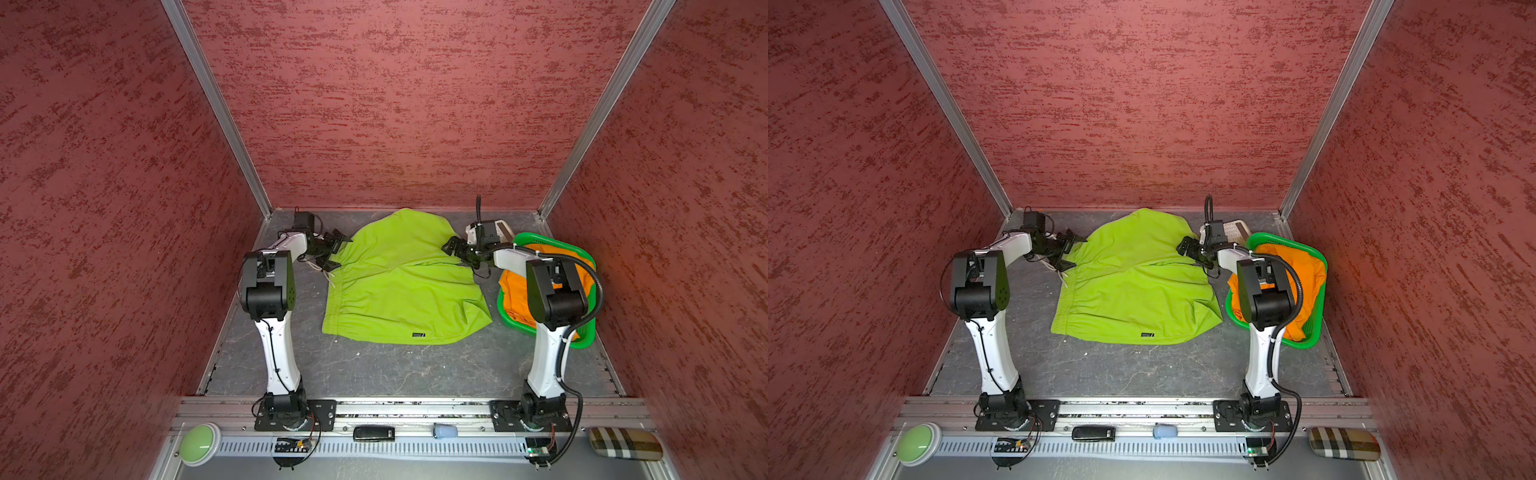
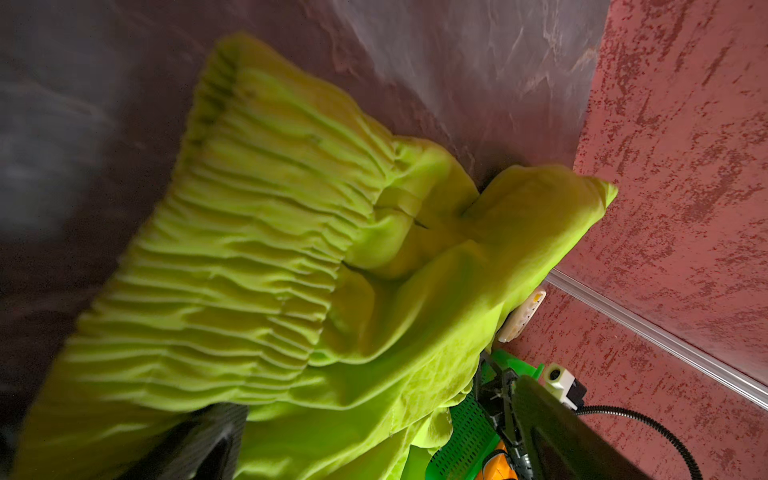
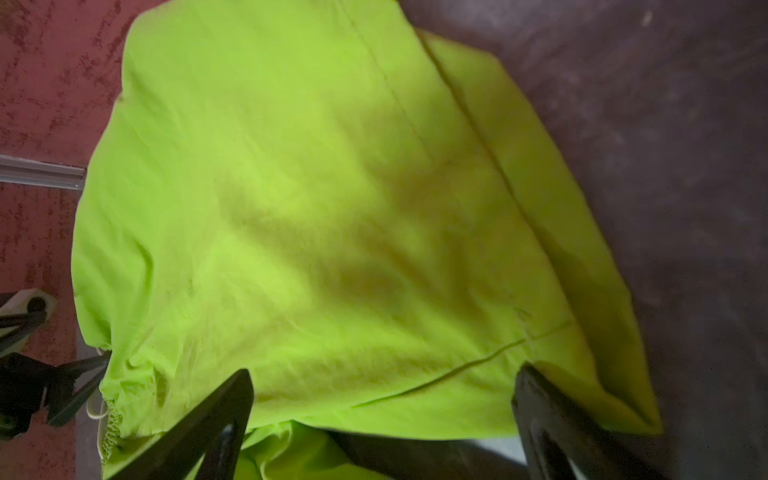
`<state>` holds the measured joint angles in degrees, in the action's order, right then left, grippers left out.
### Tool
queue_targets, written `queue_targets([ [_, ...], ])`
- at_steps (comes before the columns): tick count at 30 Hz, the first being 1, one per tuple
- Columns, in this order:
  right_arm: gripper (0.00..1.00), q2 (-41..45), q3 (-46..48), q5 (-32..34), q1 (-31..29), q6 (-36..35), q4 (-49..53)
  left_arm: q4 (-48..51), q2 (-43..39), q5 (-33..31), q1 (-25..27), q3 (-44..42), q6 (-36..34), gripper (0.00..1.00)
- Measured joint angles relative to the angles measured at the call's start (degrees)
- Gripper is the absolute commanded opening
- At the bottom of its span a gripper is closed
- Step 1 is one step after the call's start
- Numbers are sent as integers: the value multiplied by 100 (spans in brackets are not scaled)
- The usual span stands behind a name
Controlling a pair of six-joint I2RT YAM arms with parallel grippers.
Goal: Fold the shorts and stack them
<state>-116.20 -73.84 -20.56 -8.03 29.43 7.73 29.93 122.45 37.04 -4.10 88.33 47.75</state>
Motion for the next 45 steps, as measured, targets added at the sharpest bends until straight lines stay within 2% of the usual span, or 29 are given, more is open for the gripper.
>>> queue_targets([
  [4,99,417,514,7,-17,-15,52,-2,-188,31,-240,-101,223,100],
  [9,99,782,715,146,-20,-15,433,-520,-258,212,-586,105,1403,97],
  [15,99,957,452,289,-94,-31,634,-957,-291,-13,-378,236,2909,83],
  [23,99,1034,404,306,-199,-33,680,-177,-164,-776,-151,1145,4201,68],
  [32,99,1220,723,295,-219,-7,549,1930,997,-1552,-55,2693,4500,63],
  [39,99,1392,1040,299,-240,-11,505,2562,1646,-1742,66,3342,4544,55],
  [42,99,1436,1106,302,-243,-11,496,2653,1652,-1794,81,3362,4559,48],
  [45,99,1443,1106,302,-243,-9,472,2699,1652,-1812,81,3355,4568,35],
])
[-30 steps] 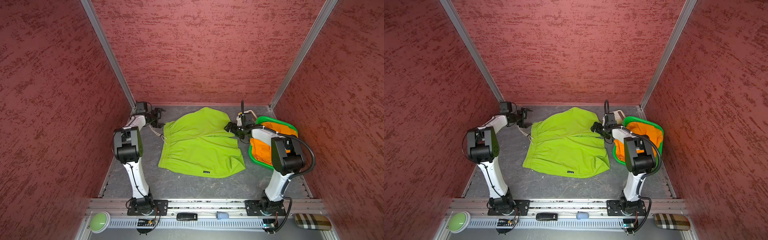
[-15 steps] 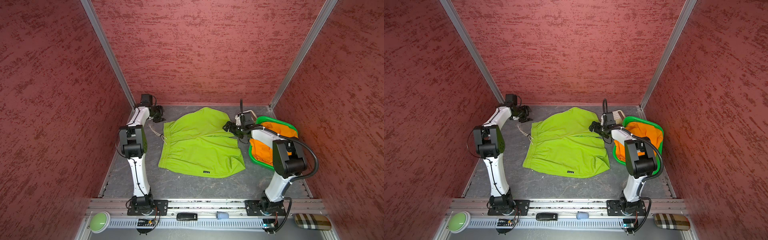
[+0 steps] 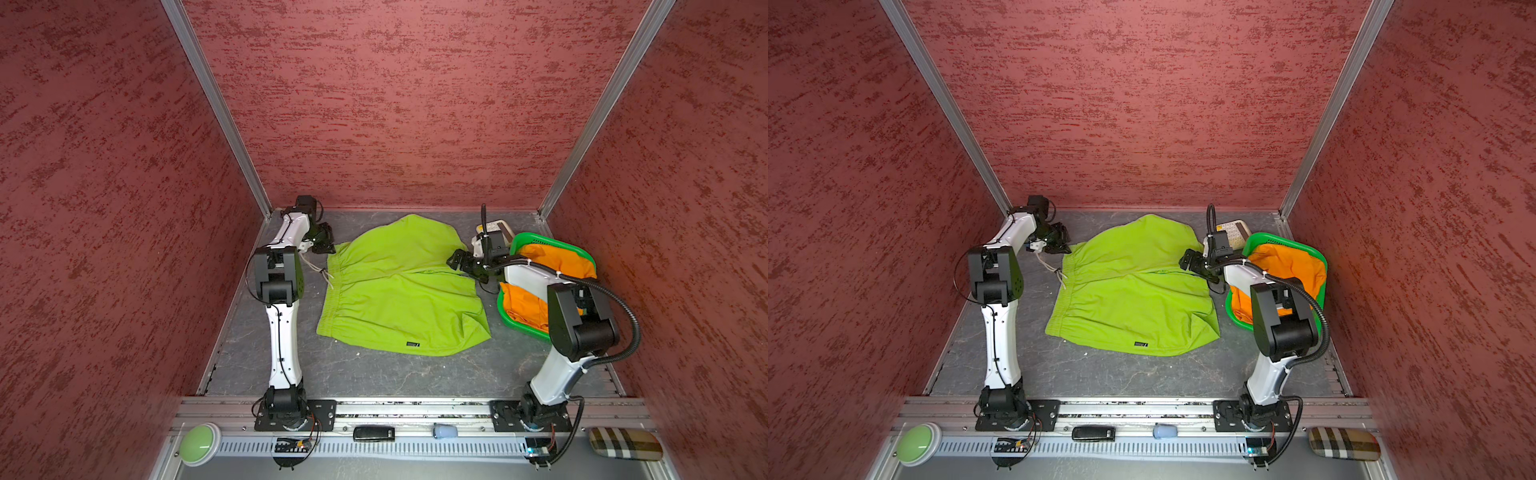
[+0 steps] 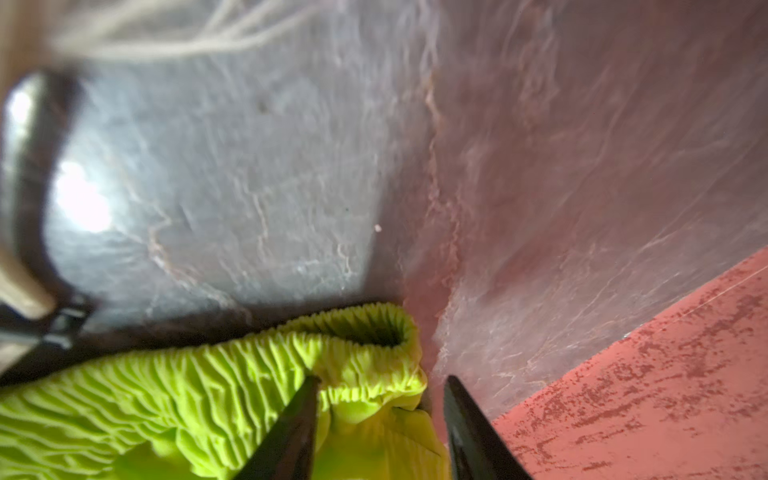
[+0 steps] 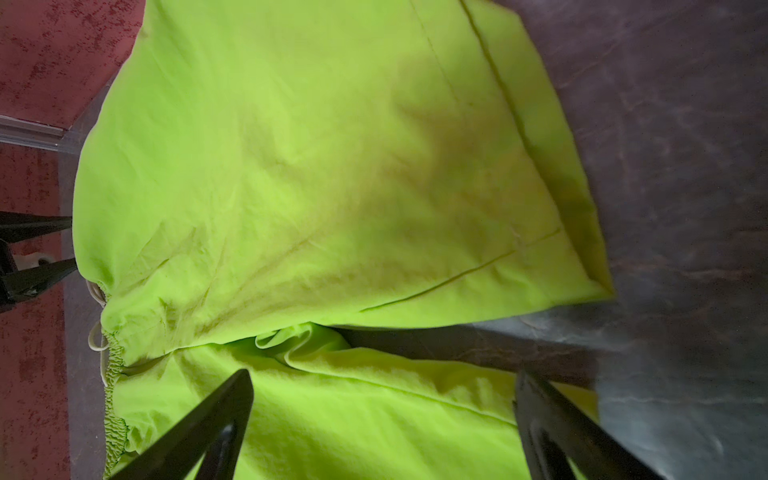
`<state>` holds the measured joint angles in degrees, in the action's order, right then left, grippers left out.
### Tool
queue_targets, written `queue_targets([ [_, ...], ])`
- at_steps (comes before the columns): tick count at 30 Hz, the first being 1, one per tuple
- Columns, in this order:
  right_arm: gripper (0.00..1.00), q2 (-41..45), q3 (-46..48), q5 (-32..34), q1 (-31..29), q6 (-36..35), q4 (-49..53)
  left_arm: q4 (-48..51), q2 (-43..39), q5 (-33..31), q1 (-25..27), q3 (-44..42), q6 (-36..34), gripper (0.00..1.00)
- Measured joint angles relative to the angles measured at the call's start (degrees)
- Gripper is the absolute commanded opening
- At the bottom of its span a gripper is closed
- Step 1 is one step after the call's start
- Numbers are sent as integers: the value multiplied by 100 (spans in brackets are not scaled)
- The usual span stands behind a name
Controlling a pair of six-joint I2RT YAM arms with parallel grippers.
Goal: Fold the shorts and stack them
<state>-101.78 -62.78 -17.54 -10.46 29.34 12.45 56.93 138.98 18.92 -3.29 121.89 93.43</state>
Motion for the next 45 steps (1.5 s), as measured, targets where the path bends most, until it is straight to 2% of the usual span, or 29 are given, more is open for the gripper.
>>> queue_targets([
  [4,99,0,-4,4,0,0,-44,-122,0,26,-2,-186,-48,18],
  [9,99,4,-4,42,0,0,-46,-407,-57,203,-35,-511,-138,8],
  [11,99,24,-4,85,0,2,-46,-555,-92,286,-52,-616,-162,0],
  [15,99,136,-7,136,0,2,-48,-879,-109,396,-68,-691,-310,0],
  [20,99,223,-37,173,0,0,-39,-968,-109,271,-68,-278,-706,0],
  [21,99,223,-59,177,0,0,-35,-1067,-149,249,-72,-227,-798,2],
  [23,99,223,-111,177,0,0,-17,-1200,-286,227,-79,-243,-931,23],
  [25,99,223,-195,175,0,0,-17,-1300,-446,225,-87,-302,-1019,31],
  [30,99,63,-590,173,0,0,2,-1578,-560,378,-94,-400,-1095,37],
  [41,99,-1241,-1569,20,-315,192,-35,-2315,-623,680,153,-1827,-1078,49],
  [45,99,-1674,-1644,-92,-358,275,-46,-2712,-1010,822,184,-2581,-1147,51],
])
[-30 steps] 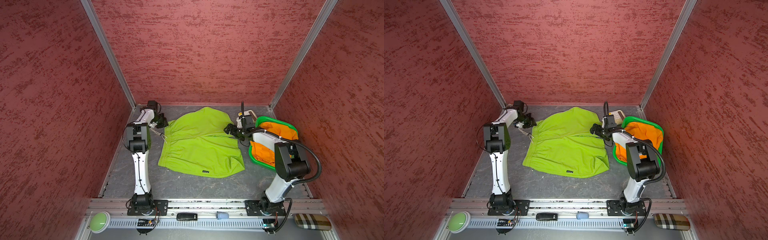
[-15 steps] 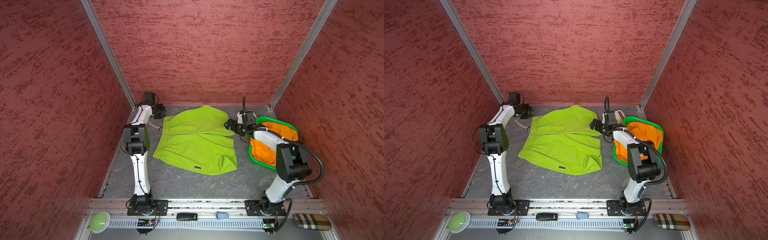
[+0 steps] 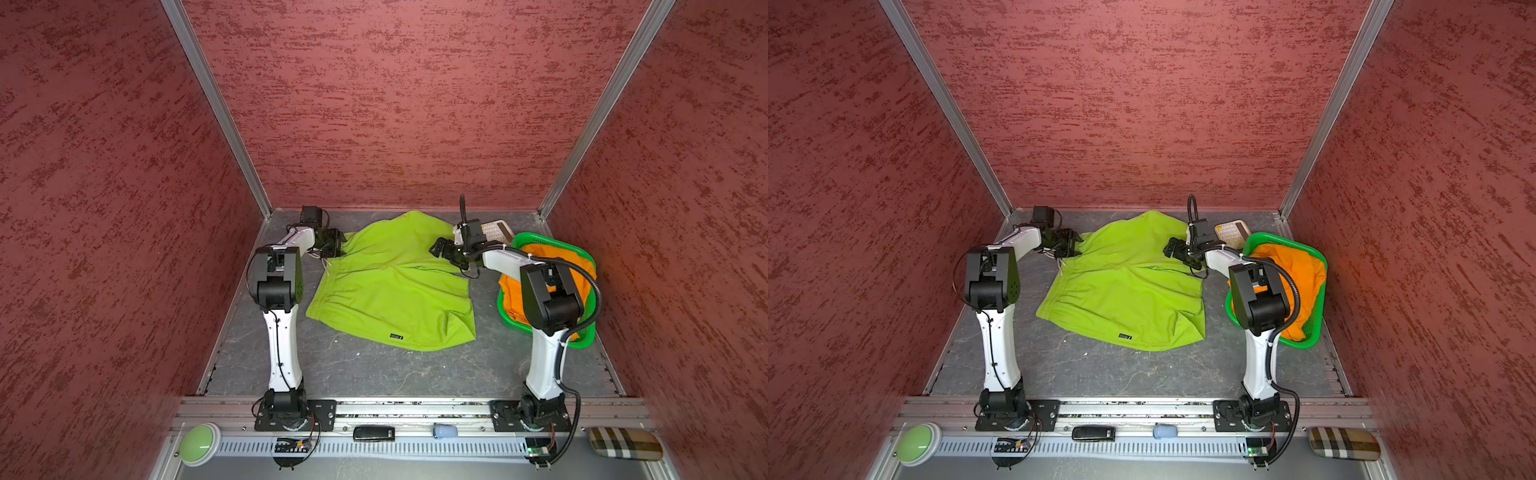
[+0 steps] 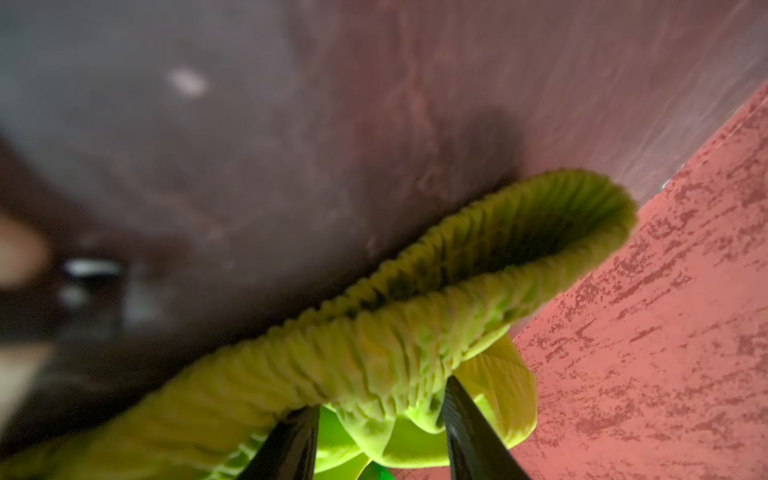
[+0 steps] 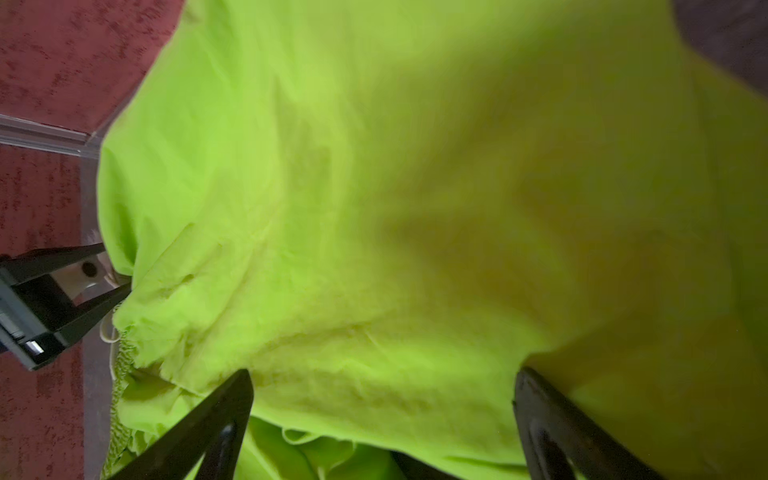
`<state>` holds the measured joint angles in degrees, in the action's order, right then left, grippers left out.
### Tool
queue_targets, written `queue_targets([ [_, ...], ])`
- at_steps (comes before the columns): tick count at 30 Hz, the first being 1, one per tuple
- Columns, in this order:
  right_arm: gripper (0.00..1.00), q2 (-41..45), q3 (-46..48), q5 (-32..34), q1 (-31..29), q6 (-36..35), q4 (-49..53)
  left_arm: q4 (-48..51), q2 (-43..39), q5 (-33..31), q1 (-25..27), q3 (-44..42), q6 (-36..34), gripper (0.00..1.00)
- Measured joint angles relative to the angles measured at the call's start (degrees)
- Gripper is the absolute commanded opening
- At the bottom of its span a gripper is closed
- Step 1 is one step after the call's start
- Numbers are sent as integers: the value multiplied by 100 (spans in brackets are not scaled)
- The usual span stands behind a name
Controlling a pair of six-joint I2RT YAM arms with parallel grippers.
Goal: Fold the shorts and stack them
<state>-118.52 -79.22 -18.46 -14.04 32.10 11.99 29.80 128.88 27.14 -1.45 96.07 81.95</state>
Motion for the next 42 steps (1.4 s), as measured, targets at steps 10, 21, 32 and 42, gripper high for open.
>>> queue_targets([
  [10,99,1029,1676,-42,2,-109,-708,-680,-1665,249,-46,-2682,-297,53],
  [21,99,2267,2638,173,-4,-109,-221,326,-2350,-96,-352,-1591,-706,99],
  [32,99,2159,2267,256,-240,-83,-203,1143,-1237,-407,-455,-267,-369,100],
  [42,99,1952,2229,330,-457,-46,-238,1703,-61,-623,-400,881,24,94],
])
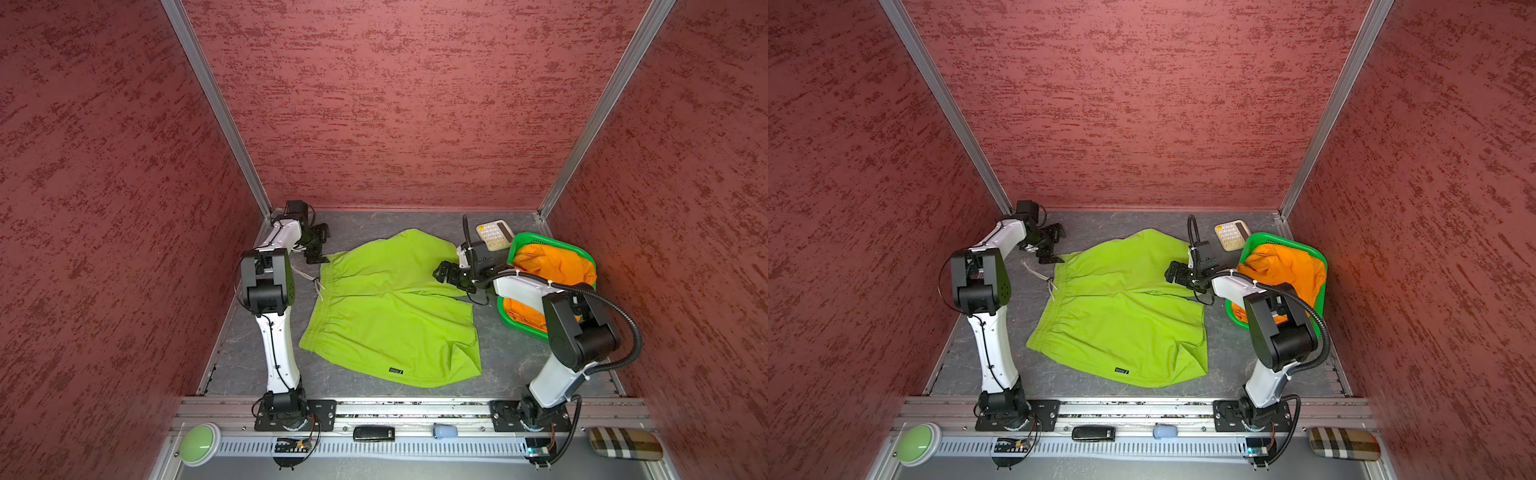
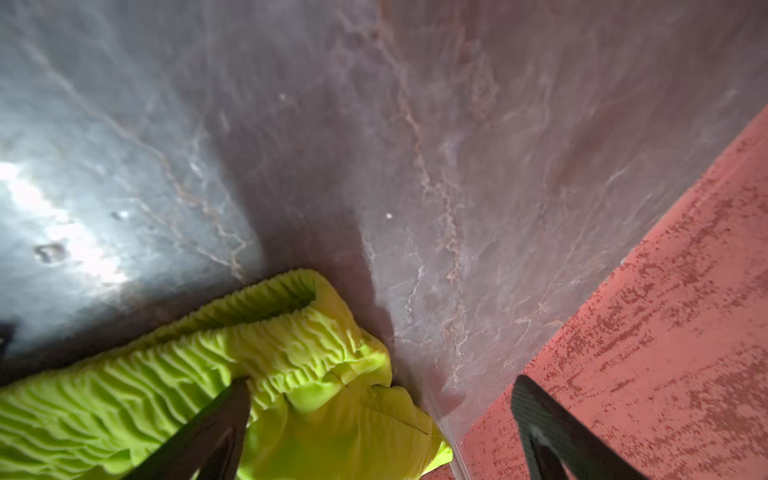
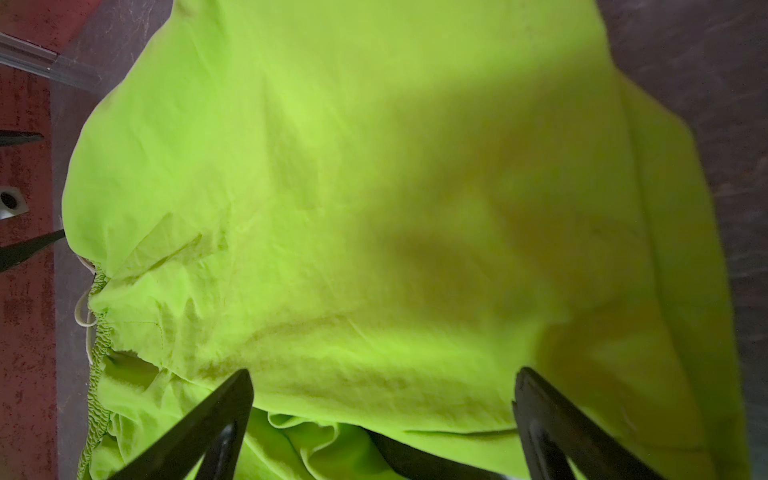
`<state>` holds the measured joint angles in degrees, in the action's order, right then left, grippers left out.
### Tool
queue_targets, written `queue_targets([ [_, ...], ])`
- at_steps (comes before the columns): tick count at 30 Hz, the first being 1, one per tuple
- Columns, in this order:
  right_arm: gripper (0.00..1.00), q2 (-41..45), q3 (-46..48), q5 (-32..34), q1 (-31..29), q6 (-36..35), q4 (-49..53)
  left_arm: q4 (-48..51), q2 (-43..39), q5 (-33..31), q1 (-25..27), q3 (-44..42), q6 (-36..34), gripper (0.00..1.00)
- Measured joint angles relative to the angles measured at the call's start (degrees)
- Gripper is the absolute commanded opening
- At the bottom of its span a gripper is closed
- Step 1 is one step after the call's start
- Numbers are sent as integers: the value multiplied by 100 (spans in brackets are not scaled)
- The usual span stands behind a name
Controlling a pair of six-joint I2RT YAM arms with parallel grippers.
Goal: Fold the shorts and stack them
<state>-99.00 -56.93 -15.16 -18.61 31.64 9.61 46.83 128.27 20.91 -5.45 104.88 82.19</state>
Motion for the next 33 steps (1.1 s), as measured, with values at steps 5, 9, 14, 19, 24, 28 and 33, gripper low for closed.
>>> queue_targets([
  [5,99,-2,0,2,-31,17,-17,352,352,-111,0,374,52,88],
  [9,99,-2,0,20,-33,50,-42,811,529,-197,-2,612,37,85],
  [14,99,0,0,37,-44,120,-122,1521,691,-323,-2,879,33,78],
  [19,99,168,125,144,-48,184,-212,2114,866,-393,-7,1119,-31,56],
  [24,99,516,291,326,-48,181,-210,2374,879,-284,-52,1051,-157,17],
  [28,99,713,299,468,-48,177,-210,2356,909,-7,-114,1051,-356,0],
  [33,99,774,295,542,-48,125,-197,2013,1045,214,-105,1329,-568,0],
])
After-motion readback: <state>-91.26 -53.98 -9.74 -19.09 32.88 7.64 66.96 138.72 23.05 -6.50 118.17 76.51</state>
